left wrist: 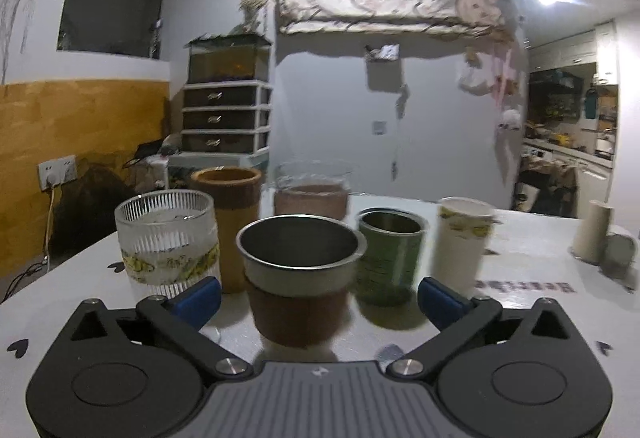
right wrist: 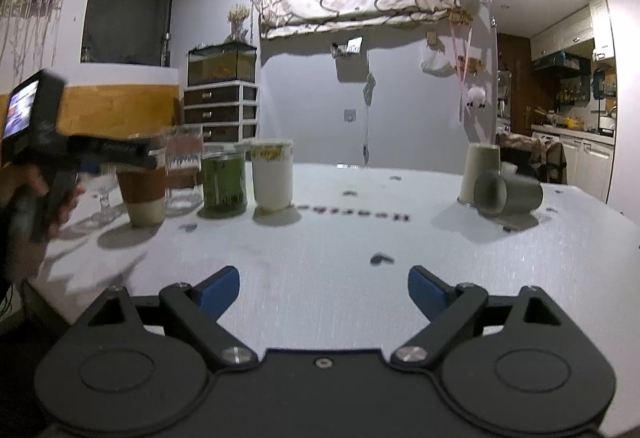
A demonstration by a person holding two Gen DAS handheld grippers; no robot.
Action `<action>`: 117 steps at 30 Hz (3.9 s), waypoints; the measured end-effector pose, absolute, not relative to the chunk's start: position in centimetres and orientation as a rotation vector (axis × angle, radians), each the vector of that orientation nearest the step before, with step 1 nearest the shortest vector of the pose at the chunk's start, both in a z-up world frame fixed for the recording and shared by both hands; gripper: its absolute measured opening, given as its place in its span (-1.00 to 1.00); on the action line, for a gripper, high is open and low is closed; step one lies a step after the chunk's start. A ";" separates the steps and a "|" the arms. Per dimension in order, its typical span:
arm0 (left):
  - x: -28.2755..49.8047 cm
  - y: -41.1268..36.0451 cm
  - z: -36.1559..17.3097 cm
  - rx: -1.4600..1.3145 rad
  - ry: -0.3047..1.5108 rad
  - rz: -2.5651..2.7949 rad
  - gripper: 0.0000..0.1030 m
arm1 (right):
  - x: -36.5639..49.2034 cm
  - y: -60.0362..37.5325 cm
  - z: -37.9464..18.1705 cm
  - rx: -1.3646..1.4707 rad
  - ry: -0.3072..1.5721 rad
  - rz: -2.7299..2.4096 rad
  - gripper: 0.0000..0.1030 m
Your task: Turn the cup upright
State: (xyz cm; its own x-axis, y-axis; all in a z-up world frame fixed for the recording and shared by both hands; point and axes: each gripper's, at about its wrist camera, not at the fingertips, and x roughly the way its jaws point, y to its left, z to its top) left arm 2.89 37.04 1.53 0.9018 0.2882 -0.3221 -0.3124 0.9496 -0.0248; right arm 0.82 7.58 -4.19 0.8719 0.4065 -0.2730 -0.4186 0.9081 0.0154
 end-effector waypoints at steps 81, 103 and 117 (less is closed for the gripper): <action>-4.5 30.5 0.9 -0.028 0.312 0.220 1.00 | 3.9 9.3 0.0 -0.031 0.270 0.386 0.99; -4.4 30.5 0.6 -0.030 0.316 0.220 1.00 | 3.9 9.3 0.0 -0.031 0.270 0.385 0.99; -4.4 30.6 0.5 -0.030 0.319 0.220 1.00 | 3.9 9.3 0.0 -0.031 0.272 0.385 0.99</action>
